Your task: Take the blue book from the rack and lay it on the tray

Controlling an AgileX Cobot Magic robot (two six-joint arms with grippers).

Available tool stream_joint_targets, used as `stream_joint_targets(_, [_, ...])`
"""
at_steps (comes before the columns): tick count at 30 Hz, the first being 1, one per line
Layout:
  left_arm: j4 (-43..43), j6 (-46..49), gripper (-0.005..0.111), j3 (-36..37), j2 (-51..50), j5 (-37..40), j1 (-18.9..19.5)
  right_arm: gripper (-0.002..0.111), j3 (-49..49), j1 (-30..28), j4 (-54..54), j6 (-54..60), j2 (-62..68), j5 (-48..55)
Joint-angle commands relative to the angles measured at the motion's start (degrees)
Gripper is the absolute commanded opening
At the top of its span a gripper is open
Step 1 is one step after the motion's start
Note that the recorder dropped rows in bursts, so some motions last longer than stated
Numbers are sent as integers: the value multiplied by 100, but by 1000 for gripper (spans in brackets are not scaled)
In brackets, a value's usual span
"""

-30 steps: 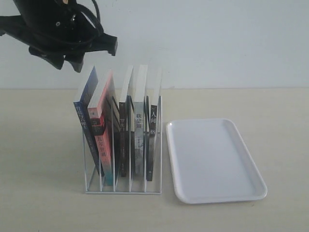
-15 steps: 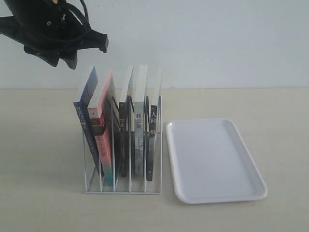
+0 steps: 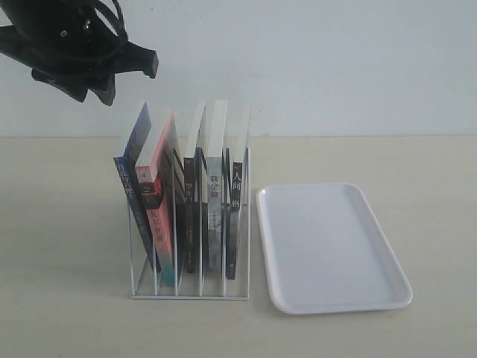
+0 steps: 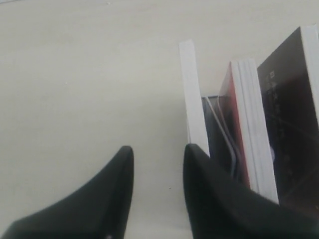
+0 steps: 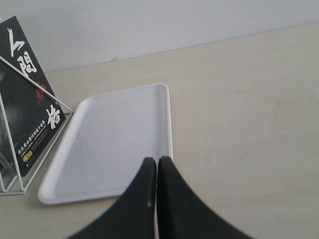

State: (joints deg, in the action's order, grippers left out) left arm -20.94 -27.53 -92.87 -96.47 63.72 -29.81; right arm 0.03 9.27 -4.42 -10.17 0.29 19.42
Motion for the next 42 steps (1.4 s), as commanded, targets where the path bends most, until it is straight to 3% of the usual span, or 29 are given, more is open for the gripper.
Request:
stream_joint_targets(1, [43,81,33,32,-94,-319,10,0,-3,-15,20,17,-29,-52])
stream_joint_targets(17, [752,513,33,11,-525,-1031,193,0,-3,-15,20,17,-29,-52])
stream_joint_targets(42, [580,513,33,11,-624,-810,255,0,-3,-15,20,17,-29,-52])
